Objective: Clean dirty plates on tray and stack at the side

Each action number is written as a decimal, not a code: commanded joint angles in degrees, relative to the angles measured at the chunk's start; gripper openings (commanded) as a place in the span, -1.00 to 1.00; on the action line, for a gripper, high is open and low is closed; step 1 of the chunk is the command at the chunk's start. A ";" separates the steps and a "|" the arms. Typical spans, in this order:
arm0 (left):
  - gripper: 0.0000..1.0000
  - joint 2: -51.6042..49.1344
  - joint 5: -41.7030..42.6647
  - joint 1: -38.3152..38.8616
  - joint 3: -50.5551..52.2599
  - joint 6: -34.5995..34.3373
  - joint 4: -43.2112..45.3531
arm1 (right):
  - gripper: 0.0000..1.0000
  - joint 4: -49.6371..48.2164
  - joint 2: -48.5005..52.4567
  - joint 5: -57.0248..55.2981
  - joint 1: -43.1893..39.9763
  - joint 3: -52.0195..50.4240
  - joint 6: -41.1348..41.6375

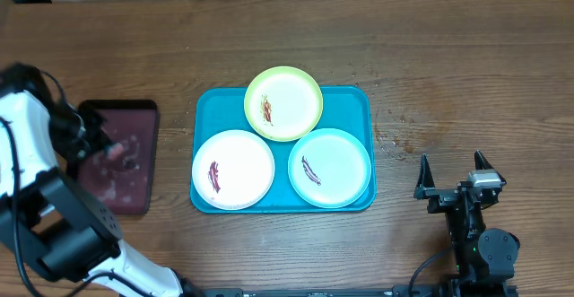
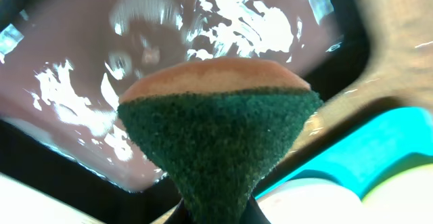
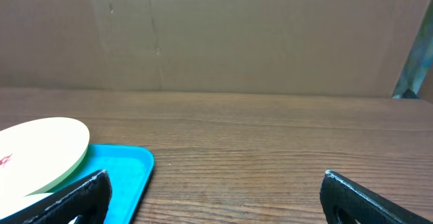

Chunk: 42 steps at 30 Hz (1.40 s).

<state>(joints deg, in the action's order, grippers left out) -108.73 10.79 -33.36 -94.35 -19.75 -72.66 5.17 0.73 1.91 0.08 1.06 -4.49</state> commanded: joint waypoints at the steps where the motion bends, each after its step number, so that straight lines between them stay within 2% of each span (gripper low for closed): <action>1: -0.92 5.70 -3.65 0.44 -3.15 0.33 0.02 | 1.00 -0.37 -0.57 -0.57 -0.11 -0.59 -0.04; 3: -0.92 5.31 -10.19 1.11 -0.17 -5.03 2.10 | 1.00 -0.35 -0.57 -0.57 -0.11 -0.59 -0.04; 4: -0.91 4.94 -10.38 1.18 1.73 -6.27 3.32 | 1.00 -0.37 -0.57 -0.57 -0.11 -0.59 -0.04; 8: -0.92 1.92 -7.34 1.25 13.44 -7.10 14.27 | 1.00 -0.37 -0.57 -0.59 -0.11 -0.59 -0.04; 10: -0.91 0.15 -5.05 0.98 15.82 -7.10 16.20 | 1.00 -0.37 -0.57 -0.57 -0.11 -0.59 -0.04; 12: -0.92 -0.66 -2.60 0.24 15.39 -7.06 16.02 | 1.00 -0.35 -0.57 -0.59 -0.11 -0.59 -0.04; 13: -0.92 -0.31 1.01 -1.03 12.76 -5.90 14.01 | 1.00 -0.35 -0.57 -0.57 -0.11 -0.59 -0.04; 16: -0.91 0.68 4.15 -2.58 4.94 -2.56 7.17 | 1.00 -0.37 -0.57 -0.57 -0.11 -0.59 -0.04; 19: -0.91 2.10 2.49 -2.82 -4.28 0.44 -0.59 | 1.00 -0.37 -0.57 -0.59 -0.11 -0.59 -0.04; 22: -0.92 4.17 -1.36 -2.14 -9.75 0.24 -4.74 | 1.00 -0.35 -0.57 -0.59 -0.11 -0.59 -0.04; 26: -0.92 5.14 -9.90 0.13 -7.98 -4.09 -4.13 | 1.00 -0.37 -0.57 -0.57 -0.11 -0.59 -0.04; 35: -0.92 2.64 -8.61 1.75 11.61 -5.57 8.41 | 1.00 -0.37 -0.57 -0.59 -0.11 -0.59 -0.04; 39: -0.92 2.78 -9.70 0.92 9.73 -3.13 6.45 | 1.00 -0.37 -0.57 -0.57 -0.11 -0.59 -0.04; 42: -0.92 2.78 -9.77 0.48 2.40 -2.47 0.24 | 1.00 -0.37 -0.57 -0.57 -0.11 -0.59 -0.04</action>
<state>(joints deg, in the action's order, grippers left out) -107.04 2.24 -32.10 -84.07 -23.70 -68.93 5.15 0.73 1.91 0.08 1.06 -4.54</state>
